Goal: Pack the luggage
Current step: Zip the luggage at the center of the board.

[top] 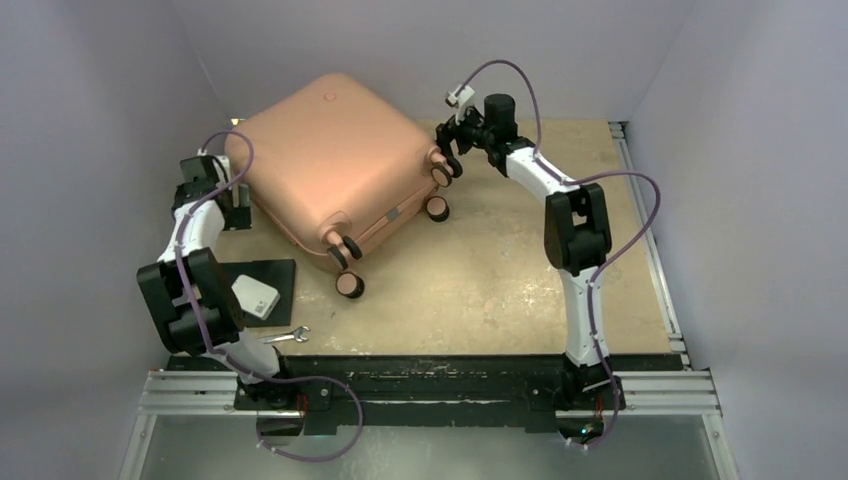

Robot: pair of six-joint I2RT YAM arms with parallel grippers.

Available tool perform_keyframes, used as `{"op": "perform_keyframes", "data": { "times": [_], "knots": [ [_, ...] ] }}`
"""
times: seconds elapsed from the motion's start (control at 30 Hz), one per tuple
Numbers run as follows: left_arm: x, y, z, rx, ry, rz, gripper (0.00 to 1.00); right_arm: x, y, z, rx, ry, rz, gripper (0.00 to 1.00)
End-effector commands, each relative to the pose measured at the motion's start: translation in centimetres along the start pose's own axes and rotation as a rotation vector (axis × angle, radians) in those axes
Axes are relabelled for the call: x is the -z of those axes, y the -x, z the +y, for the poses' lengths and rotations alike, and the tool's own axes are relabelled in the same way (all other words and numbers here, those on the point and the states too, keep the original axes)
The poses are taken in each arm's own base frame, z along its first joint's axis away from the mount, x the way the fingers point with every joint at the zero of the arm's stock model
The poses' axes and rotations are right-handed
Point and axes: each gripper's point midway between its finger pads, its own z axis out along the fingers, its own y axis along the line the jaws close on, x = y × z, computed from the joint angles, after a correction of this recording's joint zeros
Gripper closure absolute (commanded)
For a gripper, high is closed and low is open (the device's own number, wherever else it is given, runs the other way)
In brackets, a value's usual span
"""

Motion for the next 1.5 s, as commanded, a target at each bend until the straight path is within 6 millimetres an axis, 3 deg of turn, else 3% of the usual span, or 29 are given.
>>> {"op": "perform_keyframes", "data": {
  "times": [0.0,0.17,0.27,0.37,0.53,0.7,0.87,1.0,1.13,1.3,1.47],
  "knots": [
    [-0.1,4.9,-8.0,-0.141,-0.185,-0.135,0.04,2.0,5.7,7.6,0.102,0.230,-0.131,0.18],
    [0.0,5.6,-13.2,-0.241,-0.295,-0.143,0.01,3.9,5.0,9.7,0.093,0.257,-0.134,0.19],
    [0.6,5.8,-16.4,-0.312,-0.332,-0.150,0.01,5.2,5.2,9.7,0.057,0.206,-0.142,0.19],
    [1.8,6.2,-19.4,-0.356,-0.380,-0.166,0.01,6.9,5.3,8.5,0.015,0.129,-0.140,0.18],
    [3.2,6.3,-21.4,-0.354,-0.455,-0.172,0.01,11.4,6.0,6.0,-0.031,0.009,-0.164,0.16],
    [4.4,7.0,-20.4,-0.330,-0.433,-0.197,0.01,16.2,4.6,3.2,-0.112,-0.158,-0.165,0.15],
    [6.9,8.5,-19.3,-0.268,-0.458,-0.251,0.01,19.5,0.5,4.2,-0.159,-0.172,-0.154,0.15],
    [10.1,10.7,-18.2,-0.212,-0.512,-0.318,0.01,20.4,-2.0,6.0,-0.231,-0.146,-0.161,0.15],
    [12.8,12.4,-16.0,-0.166,-0.521,-0.380,0.01,21.4,-3.9,5.3,-0.370,-0.174,-0.148,0.16],
    [16.5,12.8,-15.1,-0.181,-0.553,-0.466,0.01,22.6,-6.6,4.0,-0.458,-0.251,-0.100,0.17],
    [19.3,12.7,-15.5,-0.199,-0.628,-0.524,0.01,22.3,-8.2,6.2,-0.406,-0.145,-0.090,0.23]
  ]
}}
